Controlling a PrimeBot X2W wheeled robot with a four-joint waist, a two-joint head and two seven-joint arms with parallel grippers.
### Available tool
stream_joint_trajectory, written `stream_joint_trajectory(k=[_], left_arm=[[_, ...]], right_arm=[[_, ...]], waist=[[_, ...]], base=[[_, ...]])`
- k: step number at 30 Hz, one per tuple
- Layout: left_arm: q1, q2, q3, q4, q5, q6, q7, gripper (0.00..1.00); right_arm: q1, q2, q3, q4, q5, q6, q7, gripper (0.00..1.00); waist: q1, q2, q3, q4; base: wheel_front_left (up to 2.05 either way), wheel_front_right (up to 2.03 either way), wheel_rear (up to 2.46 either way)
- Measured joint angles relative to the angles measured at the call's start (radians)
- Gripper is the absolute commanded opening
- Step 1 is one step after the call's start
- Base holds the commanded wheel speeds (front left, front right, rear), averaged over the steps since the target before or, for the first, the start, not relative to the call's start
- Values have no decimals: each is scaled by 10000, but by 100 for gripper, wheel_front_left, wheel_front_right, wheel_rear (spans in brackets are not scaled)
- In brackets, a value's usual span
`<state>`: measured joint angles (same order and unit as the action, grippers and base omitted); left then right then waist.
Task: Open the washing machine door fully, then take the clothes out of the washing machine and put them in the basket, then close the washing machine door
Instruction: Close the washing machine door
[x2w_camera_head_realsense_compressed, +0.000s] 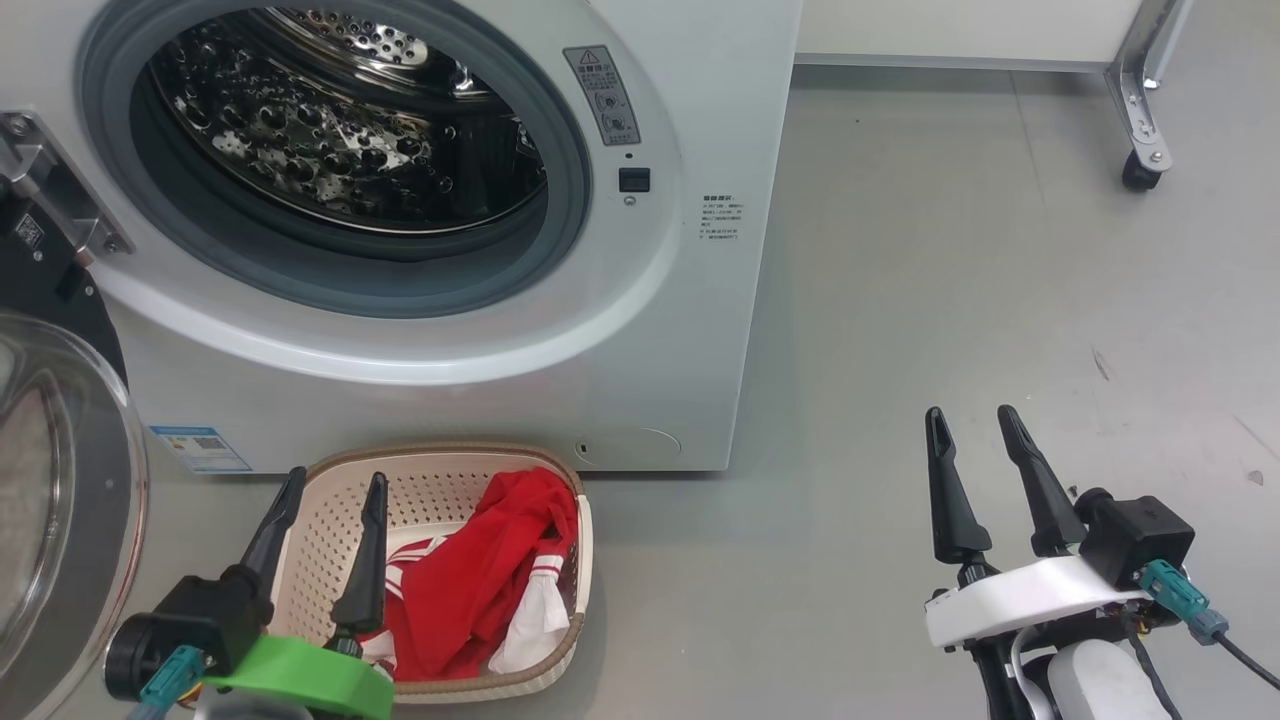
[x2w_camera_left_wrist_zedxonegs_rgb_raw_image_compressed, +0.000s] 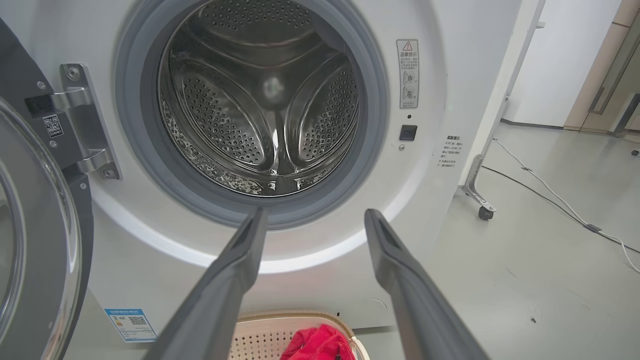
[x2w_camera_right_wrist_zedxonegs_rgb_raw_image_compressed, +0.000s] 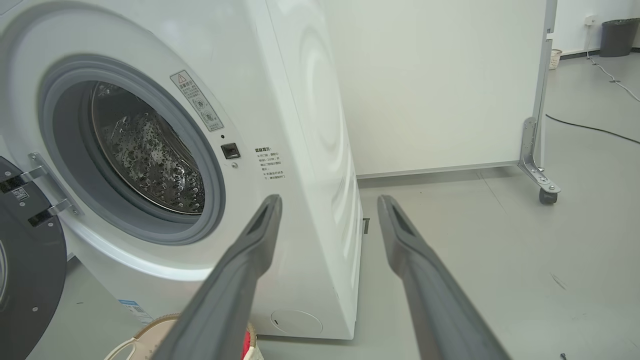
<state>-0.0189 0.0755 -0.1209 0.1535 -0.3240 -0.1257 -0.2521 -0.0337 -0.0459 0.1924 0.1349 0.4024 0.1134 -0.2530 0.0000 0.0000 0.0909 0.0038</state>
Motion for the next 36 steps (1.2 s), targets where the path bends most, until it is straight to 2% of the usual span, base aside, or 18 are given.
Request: stream_joint_trajectory(k=[36], left_arm=[[21, -8, -29, 10, 90, 0, 0, 100]], right_arm=[[1, 0, 138, 199, 0, 29, 0, 100]], waist=[[0, 0, -72, 72]], base=[[-123, 123, 0]])
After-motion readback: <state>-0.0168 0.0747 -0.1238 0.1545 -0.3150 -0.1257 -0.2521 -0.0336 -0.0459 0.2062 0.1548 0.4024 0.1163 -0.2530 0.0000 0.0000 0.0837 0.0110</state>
